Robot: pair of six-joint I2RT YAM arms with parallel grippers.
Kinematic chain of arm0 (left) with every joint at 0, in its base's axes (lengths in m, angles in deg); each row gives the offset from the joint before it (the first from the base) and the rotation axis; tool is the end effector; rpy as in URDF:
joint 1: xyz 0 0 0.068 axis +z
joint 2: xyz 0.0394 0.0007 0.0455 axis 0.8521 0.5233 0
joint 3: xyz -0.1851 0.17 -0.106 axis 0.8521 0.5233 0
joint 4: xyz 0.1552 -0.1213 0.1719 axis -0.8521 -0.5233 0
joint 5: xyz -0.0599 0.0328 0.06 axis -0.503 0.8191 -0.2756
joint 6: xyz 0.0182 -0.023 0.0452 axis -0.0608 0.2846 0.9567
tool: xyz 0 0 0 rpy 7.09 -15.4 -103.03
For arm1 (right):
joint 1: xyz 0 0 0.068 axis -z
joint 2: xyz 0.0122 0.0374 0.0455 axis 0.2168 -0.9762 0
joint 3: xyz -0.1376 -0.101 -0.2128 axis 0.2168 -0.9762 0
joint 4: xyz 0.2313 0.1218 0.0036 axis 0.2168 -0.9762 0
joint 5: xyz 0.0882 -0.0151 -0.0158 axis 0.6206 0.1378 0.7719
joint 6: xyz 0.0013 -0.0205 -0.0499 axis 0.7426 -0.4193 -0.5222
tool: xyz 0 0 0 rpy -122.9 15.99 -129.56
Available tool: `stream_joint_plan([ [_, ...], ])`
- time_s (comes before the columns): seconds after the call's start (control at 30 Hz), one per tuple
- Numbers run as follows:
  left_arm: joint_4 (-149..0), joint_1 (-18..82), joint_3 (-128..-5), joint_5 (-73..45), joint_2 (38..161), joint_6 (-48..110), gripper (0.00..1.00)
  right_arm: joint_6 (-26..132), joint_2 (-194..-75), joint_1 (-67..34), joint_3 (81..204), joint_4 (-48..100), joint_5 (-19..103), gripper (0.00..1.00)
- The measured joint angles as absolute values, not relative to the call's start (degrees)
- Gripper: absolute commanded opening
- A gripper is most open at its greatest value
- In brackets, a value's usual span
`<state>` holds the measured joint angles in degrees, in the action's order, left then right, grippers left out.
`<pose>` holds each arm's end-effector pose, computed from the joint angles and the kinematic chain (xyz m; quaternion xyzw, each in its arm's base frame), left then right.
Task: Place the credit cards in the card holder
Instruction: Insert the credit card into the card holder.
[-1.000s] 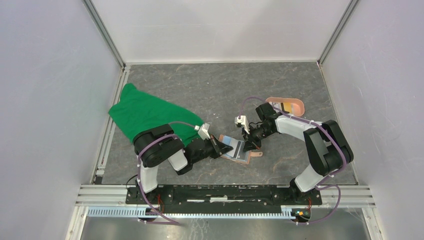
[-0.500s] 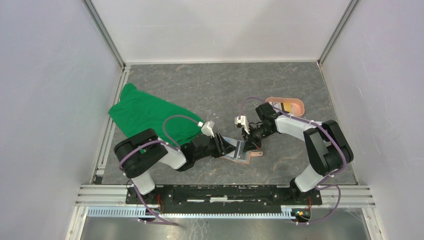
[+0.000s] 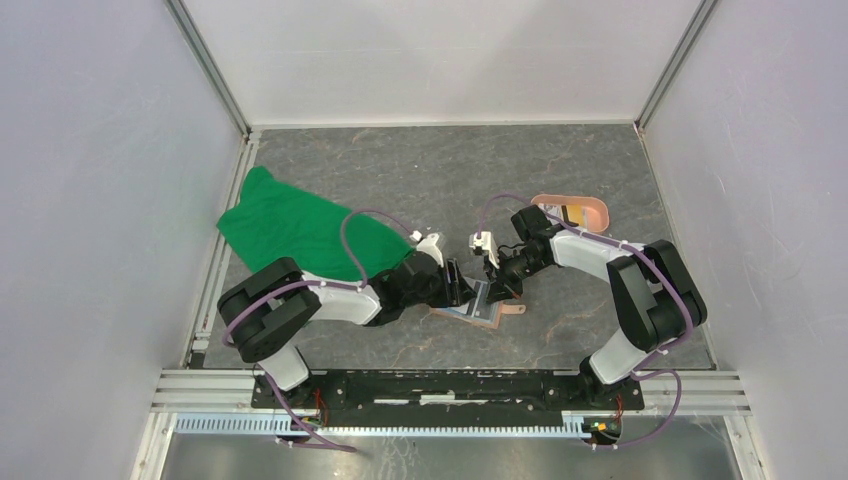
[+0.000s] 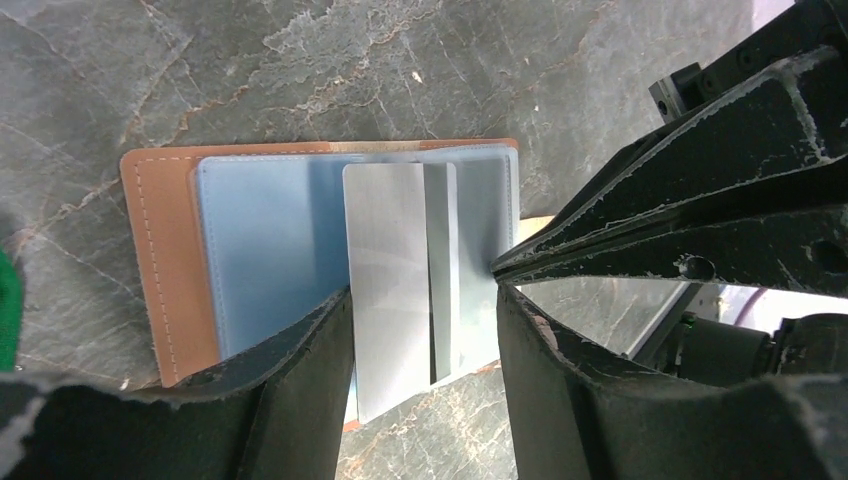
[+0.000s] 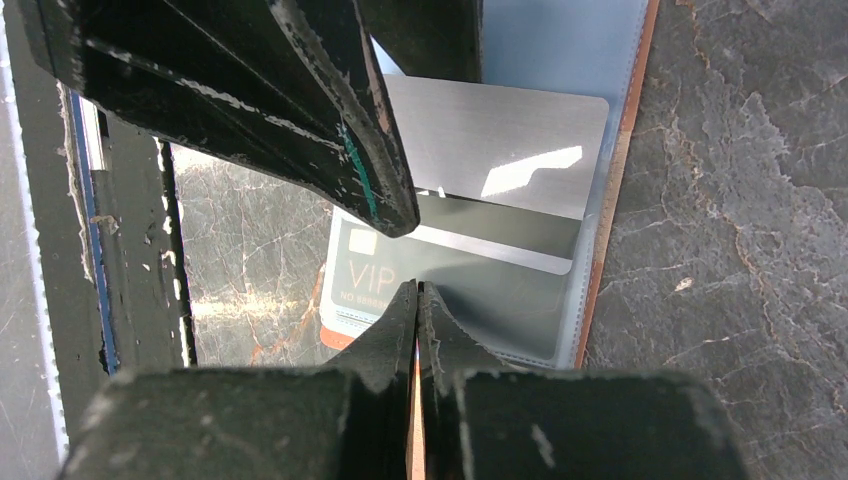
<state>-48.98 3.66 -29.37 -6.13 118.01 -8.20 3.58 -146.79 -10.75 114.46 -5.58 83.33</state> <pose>0.1783 -0.2530 0.1388 0.0309 0.8725 -0.3916 0.2907 0.2379 0.1314 0.1501 -0.5293 0.7367 0.3863 0.1667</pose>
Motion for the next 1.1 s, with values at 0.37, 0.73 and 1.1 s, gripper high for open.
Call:
stream_joint_plan([
  [0.37, -56.7, 2.5, -33.7, -6.0, 118.0, -3.9, 0.59, 2.7, -146.8, -10.7, 114.5, -6.0, 83.6, 0.06],
  [0.73, -59.7, 1.7, -36.0, -6.2, 118.7, -2.6, 0.60, -2.7, -144.4, -10.2, 114.7, -11.0, 84.6, 0.08],
  [1.1, -61.7, 1.7, -36.8, -6.1, 118.7, -1.0, 0.63, -5.9, -141.0, -9.1, 114.7, -12.6, 81.2, 0.00],
])
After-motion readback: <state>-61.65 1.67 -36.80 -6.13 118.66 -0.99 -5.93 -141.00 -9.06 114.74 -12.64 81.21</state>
